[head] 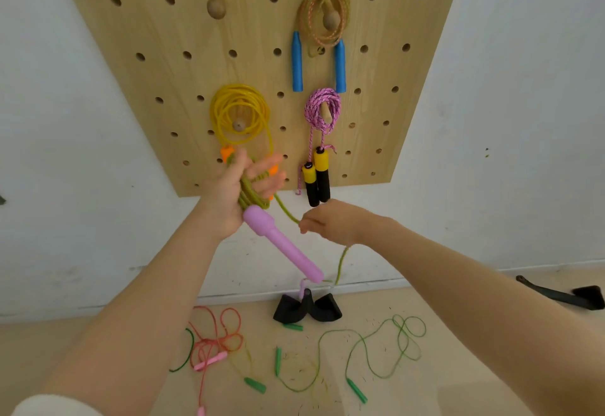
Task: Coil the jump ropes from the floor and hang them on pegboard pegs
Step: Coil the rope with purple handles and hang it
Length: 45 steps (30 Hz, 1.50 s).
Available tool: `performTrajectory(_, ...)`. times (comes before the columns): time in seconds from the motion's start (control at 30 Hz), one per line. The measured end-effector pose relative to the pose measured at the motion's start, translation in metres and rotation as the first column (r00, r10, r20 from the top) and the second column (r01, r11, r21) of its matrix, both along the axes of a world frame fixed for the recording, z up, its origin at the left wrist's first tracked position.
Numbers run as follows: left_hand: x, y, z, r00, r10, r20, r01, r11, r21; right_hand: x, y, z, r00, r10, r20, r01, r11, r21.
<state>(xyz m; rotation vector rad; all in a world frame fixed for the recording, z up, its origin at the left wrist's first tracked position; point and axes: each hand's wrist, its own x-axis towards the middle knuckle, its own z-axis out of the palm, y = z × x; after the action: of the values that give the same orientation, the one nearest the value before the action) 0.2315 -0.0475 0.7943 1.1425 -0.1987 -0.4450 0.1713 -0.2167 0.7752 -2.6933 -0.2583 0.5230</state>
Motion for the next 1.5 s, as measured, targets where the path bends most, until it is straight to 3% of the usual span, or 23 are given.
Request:
performTrajectory(0.07,-0.007,-0.012,-0.007,0.990,-0.081,0.117,0.045,0.959,0.279,0.002,0.016,0.009,0.990,0.140,0.016,-0.137,0.980,-0.143)
performTrajectory(0.13,-0.016,-0.024,-0.014,0.950,-0.176,0.259,0.007,0.838,0.546,0.003,0.027,0.021,0.976,0.215,0.014,-0.210,0.963,-0.169)
performTrajectory(0.23,-0.023,-0.030,-0.021,0.914,-0.256,0.314,-0.019,0.748,0.663,0.007,0.022,0.039,0.971,0.235,0.039,-0.225,0.959,-0.174)
performTrajectory(0.33,-0.027,-0.028,-0.013,0.961,-0.174,0.215,0.008,0.795,0.606,0.009,0.016,0.053,0.984,0.175,0.038,-0.175,0.985,-0.013)
performTrajectory(0.4,-0.025,-0.028,0.000,0.959,-0.132,0.249,-0.044,0.802,0.596,0.009,0.016,0.063,0.984,0.143,0.107,-0.149,0.988,0.047)
performTrajectory(0.5,-0.013,-0.021,0.011,0.912,-0.243,0.329,-0.001,0.804,0.594,0.007,0.008,0.074,0.927,0.001,0.374,-0.022,0.998,0.052)
performTrajectory(0.6,-0.010,-0.013,0.017,0.896,-0.359,0.262,0.154,0.803,0.575,0.004,-0.007,0.085,0.876,-0.103,0.472,0.015,0.982,0.188)
performTrajectory(0.63,-0.012,-0.011,0.020,0.891,-0.416,0.184,0.275,0.814,0.512,0.004,-0.009,0.088,0.876,-0.129,0.466,0.013,0.970,0.243)
performTrajectory(0.7,-0.018,-0.008,0.025,0.832,-0.553,0.041,0.532,0.817,0.225,0.008,-0.015,0.086,0.890,-0.222,0.399,0.009,0.883,0.470)
performTrajectory(0.8,-0.026,-0.001,0.027,0.774,-0.609,0.172,0.629,0.771,-0.102,0.014,-0.024,0.063,0.925,-0.327,0.196,0.067,0.645,0.761)
performTrajectory(0.87,-0.025,0.001,0.025,0.849,-0.481,0.220,0.523,0.826,-0.213,0.015,-0.019,0.042,0.939,-0.344,0.027,0.187,0.574,0.798)
performTrajectory(0.9,-0.023,0.000,0.024,0.896,-0.392,0.209,0.438,0.862,-0.257,0.015,-0.015,0.031,0.935,-0.354,-0.005,0.236,0.615,0.752)
performTrajectory(0.97,-0.015,0.000,0.021,0.976,-0.164,0.143,0.195,0.950,-0.245,0.013,0.001,0.018,0.960,-0.280,0.019,0.235,0.840,0.489)
performTrajectory(1.03,-0.006,0.000,0.011,0.991,0.073,0.112,-0.069,0.997,-0.040,0.009,0.021,0.014,0.990,-0.094,-0.105,0.112,0.977,0.181)
performTrajectory(1.1,0.003,0.004,-0.001,0.964,0.209,0.162,-0.234,0.960,0.153,0.001,0.036,0.021,0.927,-0.033,-0.374,0.107,0.978,0.179)
performTrajectory(1.2,0.020,0.019,-0.024,0.923,0.287,0.257,-0.360,0.880,0.310,-0.006,0.035,0.044,0.869,0.027,-0.494,0.032,0.993,0.111)
performTrajectory(1.27,0.025,0.027,-0.032,0.925,0.223,0.306,-0.338,0.852,0.400,-0.008,0.030,0.056,0.907,0.142,-0.398,-0.098,0.987,0.127)
performTrajectory(1.37,0.008,0.020,-0.028,0.949,-0.026,0.313,-0.149,0.840,0.522,-0.003,0.023,0.072,0.983,0.183,0.010,-0.177,0.935,0.307)
performTrajectory(1.43,-0.015,0.007,-0.017,0.960,-0.181,0.214,0.072,0.897,0.437,0.008,0.013,0.082,0.959,-0.026,0.282,-0.107,0.887,0.449)
performTrajectory(1.5,-0.035,-0.007,-0.005,0.941,-0.330,0.077,0.309,0.929,0.205,0.017,-0.004,0.085,0.880,-0.253,0.401,-0.002,0.844,0.537)
